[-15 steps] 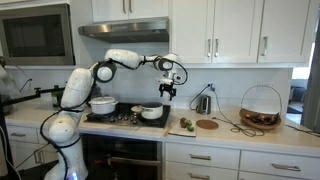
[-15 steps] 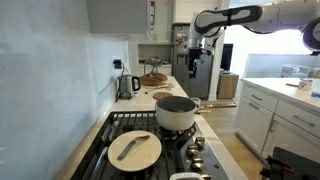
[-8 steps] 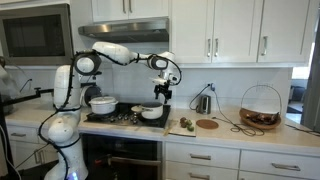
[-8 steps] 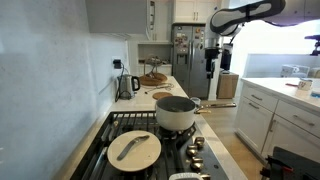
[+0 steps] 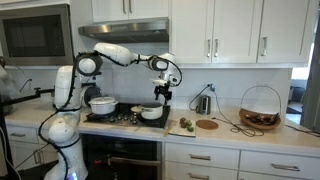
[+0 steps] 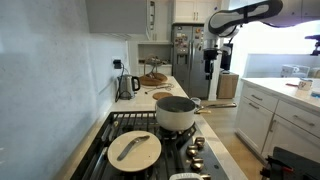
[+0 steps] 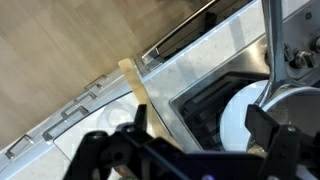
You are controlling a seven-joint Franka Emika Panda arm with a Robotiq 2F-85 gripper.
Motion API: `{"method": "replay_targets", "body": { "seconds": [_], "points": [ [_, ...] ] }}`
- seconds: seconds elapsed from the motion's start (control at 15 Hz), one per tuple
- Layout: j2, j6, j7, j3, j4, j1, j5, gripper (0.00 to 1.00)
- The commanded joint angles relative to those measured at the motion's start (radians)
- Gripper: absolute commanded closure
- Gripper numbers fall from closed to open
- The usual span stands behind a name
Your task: Remove the lid from the pot and use the spatula to stir the contents inside.
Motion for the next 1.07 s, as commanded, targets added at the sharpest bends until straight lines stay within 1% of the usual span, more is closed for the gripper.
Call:
{"method": "replay_targets", "body": {
  "seconds": [0.0, 0.27, 0.4, 0.53, 0.73, 1.0],
  "points": [
    [0.036, 0.015, 0.005, -0.024, 0.014, 0.026, -0.006, 0.00],
    [0.063, 0.021, -0.043, -0.044, 0.001, 0.011, -0.027, 0.00],
    [0.069, 0.037, -0.084, -0.058, -0.011, 0.000, -0.039, 0.00],
    [0.074, 0.024, -0.139, -0.073, -0.017, -0.015, -0.053, 0.00],
    [0.065, -0.006, -0.271, -0.090, -0.048, -0.041, -0.079, 0.00],
    [0.043, -0.027, -0.449, -0.109, -0.118, -0.068, -0.112, 0.00]
  ]
}}
